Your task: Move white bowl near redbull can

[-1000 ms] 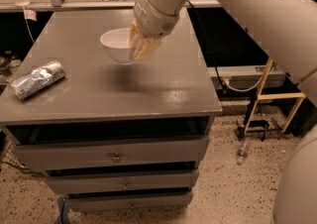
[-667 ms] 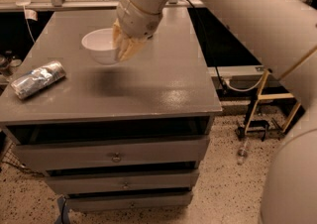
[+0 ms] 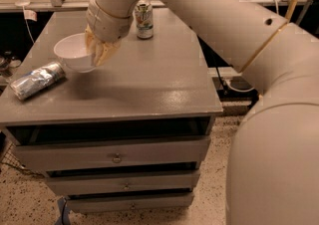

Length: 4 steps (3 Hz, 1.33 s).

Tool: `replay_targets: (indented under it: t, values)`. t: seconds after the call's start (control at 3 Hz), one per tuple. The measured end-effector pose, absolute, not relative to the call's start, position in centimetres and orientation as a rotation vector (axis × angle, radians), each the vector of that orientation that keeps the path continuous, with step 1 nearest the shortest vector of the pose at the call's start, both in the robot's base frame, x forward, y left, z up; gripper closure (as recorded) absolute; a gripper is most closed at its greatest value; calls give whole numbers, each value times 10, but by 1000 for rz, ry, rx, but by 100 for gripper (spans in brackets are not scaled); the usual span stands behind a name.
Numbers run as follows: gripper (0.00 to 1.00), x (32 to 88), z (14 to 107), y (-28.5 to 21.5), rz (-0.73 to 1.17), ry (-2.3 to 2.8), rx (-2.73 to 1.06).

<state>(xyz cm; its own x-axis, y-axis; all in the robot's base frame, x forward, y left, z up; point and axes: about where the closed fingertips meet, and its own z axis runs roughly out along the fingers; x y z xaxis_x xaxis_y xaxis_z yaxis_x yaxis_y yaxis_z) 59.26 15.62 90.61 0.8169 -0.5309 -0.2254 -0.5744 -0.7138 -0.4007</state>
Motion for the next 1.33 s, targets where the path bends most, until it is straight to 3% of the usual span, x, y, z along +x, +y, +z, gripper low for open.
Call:
replay_targets:
  t: [1.33]
  values:
    - [100, 602, 866, 180, 234, 772, -2553]
